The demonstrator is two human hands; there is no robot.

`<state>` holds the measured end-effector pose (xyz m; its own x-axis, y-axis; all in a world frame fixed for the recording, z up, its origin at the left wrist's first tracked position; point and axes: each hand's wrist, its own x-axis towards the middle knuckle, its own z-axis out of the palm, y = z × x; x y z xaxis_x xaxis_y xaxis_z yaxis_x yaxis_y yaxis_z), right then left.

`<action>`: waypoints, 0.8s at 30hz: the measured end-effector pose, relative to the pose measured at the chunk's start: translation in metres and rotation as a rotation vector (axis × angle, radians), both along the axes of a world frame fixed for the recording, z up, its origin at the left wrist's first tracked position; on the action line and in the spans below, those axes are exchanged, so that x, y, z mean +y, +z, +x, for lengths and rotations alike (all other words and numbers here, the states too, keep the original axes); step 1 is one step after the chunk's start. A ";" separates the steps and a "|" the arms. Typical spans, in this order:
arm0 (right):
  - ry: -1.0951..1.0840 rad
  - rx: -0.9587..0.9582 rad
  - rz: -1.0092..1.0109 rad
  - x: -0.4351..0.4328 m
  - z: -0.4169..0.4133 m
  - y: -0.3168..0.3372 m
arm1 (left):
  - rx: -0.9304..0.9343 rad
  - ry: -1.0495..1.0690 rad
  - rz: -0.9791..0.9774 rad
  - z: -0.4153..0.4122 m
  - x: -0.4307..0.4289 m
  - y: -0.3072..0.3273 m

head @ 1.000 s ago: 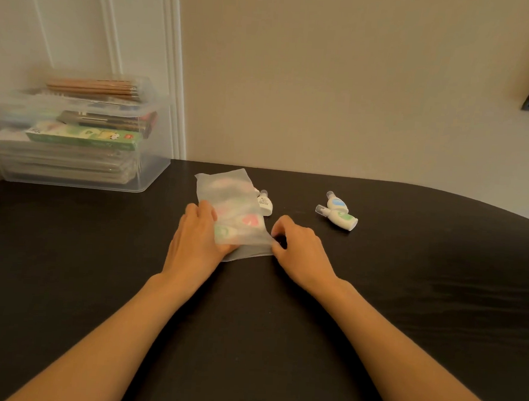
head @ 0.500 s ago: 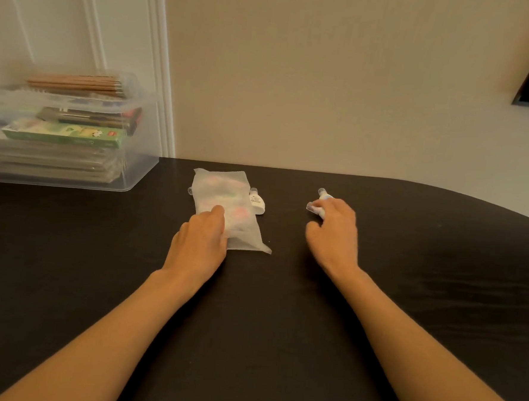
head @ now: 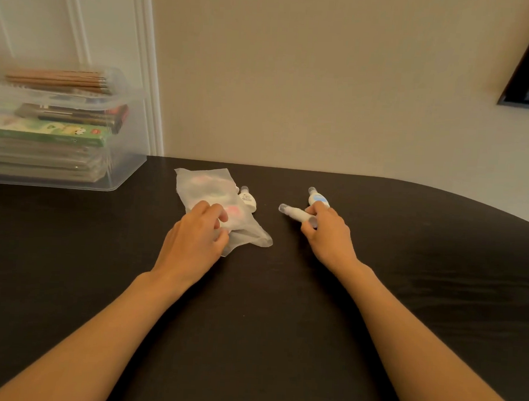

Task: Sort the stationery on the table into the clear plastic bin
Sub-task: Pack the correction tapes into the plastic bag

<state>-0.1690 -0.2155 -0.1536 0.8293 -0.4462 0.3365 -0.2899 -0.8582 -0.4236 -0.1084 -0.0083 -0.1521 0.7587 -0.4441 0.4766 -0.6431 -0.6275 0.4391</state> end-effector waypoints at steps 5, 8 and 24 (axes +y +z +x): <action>0.040 -0.141 0.352 0.009 -0.008 0.003 | -0.003 0.031 -0.057 0.003 0.001 -0.002; 0.151 -0.263 0.806 0.015 -0.015 0.011 | 0.001 0.040 -0.084 0.003 0.002 -0.002; 0.427 -0.150 0.036 0.055 -0.025 0.031 | 0.063 0.079 -0.189 0.008 0.010 0.003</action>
<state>-0.1937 -0.1602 -0.1226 0.8847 -0.0881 0.4577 0.1542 -0.8713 -0.4658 -0.1009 0.0013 -0.1492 0.8186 -0.2889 0.4965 -0.5626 -0.5774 0.5917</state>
